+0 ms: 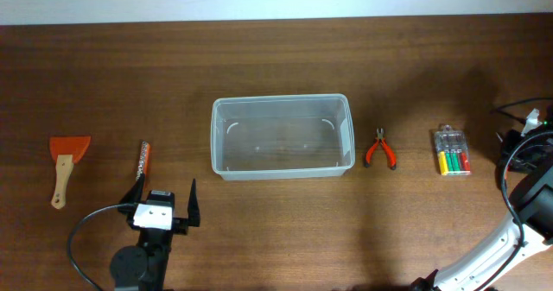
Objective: Pack container
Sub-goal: 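Lower the right gripper and grasp the long-nose pliers at the joint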
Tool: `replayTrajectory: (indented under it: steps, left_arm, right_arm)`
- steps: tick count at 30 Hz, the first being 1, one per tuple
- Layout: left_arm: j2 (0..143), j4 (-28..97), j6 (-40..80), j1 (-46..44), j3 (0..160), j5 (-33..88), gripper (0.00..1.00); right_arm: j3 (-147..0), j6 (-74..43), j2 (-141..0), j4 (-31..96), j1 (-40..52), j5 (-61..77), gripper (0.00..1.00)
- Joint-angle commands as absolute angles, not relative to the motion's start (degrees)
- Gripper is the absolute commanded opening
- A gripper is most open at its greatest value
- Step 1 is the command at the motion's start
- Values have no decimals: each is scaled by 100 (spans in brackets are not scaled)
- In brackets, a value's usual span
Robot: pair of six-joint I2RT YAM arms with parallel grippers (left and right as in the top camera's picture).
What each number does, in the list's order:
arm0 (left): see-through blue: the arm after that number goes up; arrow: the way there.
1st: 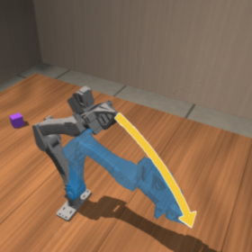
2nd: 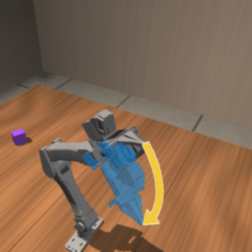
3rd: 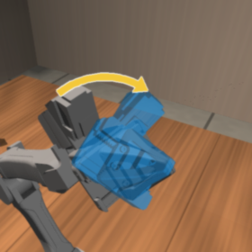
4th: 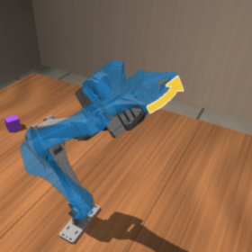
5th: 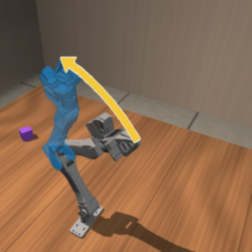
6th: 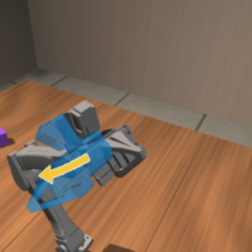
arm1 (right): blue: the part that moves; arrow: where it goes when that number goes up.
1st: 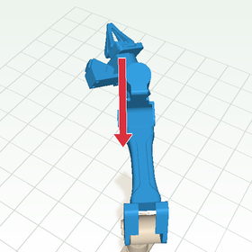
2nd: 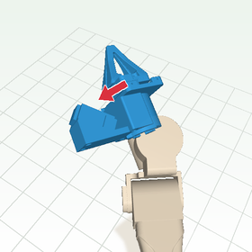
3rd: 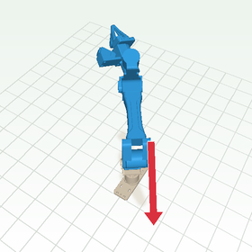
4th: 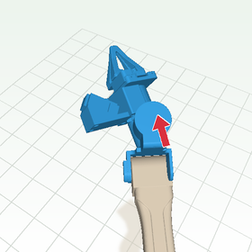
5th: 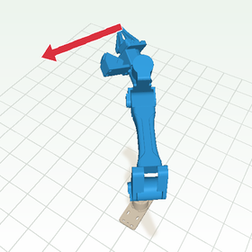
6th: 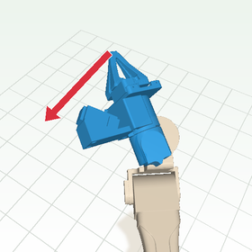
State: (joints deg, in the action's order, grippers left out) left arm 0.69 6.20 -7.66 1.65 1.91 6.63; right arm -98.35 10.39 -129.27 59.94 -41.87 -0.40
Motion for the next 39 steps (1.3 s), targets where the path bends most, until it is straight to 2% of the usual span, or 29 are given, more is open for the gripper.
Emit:
replayTrajectory:
  steps: [1, 3, 8, 23, 39]
  left_arm:
    - [34, 604, -733, 193, 150, 703, 99]
    - [34, 604, -733, 193, 150, 703, 99]
    - [34, 604, -733, 193, 150, 703, 99]
    - [34, 604, -733, 193, 150, 703, 99]
    - [34, 604, -733, 193, 150, 703, 99]
  right_arm:
    - [-9771, 998, -13069, 6023, -4163, -62, 23]
    - [-9771, 998, -13069, 6025, -4163, -62, 15]
    - [-9771, 998, -13069, 6031, -4163, -62, 8]
    - [-9929, 998, -13065, 6292, -4163, -62, 8]
    - [-11762, 1002, -13050, 7673, -3916, 8, 8]
